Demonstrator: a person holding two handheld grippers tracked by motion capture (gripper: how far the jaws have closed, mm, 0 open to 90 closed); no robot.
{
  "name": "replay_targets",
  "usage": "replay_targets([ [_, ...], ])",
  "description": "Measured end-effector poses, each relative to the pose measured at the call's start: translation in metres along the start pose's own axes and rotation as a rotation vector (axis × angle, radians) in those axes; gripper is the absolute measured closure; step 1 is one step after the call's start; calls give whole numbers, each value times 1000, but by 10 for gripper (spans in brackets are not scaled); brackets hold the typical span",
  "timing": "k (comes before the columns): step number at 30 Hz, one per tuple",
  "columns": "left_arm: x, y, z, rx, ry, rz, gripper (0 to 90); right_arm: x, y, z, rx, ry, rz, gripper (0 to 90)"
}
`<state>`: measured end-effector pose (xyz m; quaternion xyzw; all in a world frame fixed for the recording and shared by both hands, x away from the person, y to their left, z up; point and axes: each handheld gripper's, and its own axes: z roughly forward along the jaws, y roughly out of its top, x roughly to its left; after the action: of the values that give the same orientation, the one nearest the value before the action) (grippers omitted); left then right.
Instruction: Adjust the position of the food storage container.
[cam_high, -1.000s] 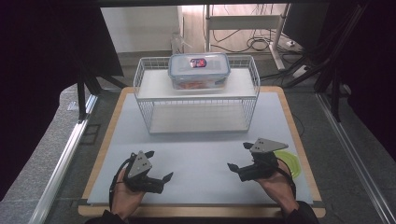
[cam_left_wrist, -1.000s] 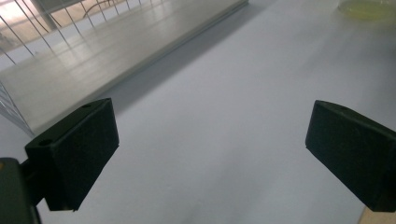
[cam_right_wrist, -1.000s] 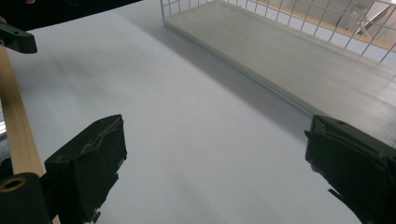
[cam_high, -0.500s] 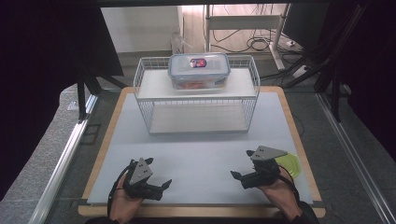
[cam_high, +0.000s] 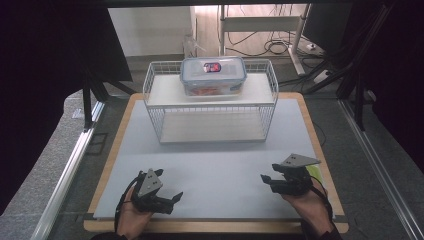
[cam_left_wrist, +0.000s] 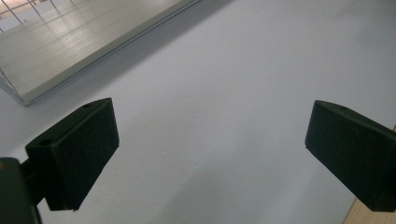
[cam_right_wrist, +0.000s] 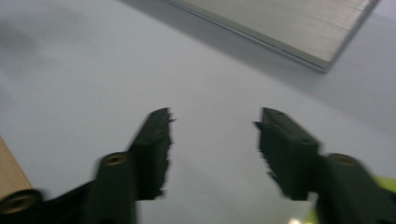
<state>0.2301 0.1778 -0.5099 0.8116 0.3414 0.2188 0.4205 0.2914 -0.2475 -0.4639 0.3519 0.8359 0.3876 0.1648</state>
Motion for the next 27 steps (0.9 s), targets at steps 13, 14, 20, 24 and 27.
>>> replay_targets([
  [13, -1, 1, 0, 5, -2, 16, 34, -34, -19, -41, -19, -97, 64, 894],
  [14, -1, 1, 0, 5, -2, 17, 34, -36, -21, -43, -21, -106, 73, 894],
  [20, -2, 1, 0, 3, 3, 25, 35, -46, -30, -56, -26, -180, 122, 899],
  [24, -2, 1, 0, -2, 4, 23, 38, -54, -37, -67, -36, -232, 158, 900],
  [27, -2, 1, 1, 3, 6, 26, 41, -61, -43, -76, -41, -274, 178, 900],
])
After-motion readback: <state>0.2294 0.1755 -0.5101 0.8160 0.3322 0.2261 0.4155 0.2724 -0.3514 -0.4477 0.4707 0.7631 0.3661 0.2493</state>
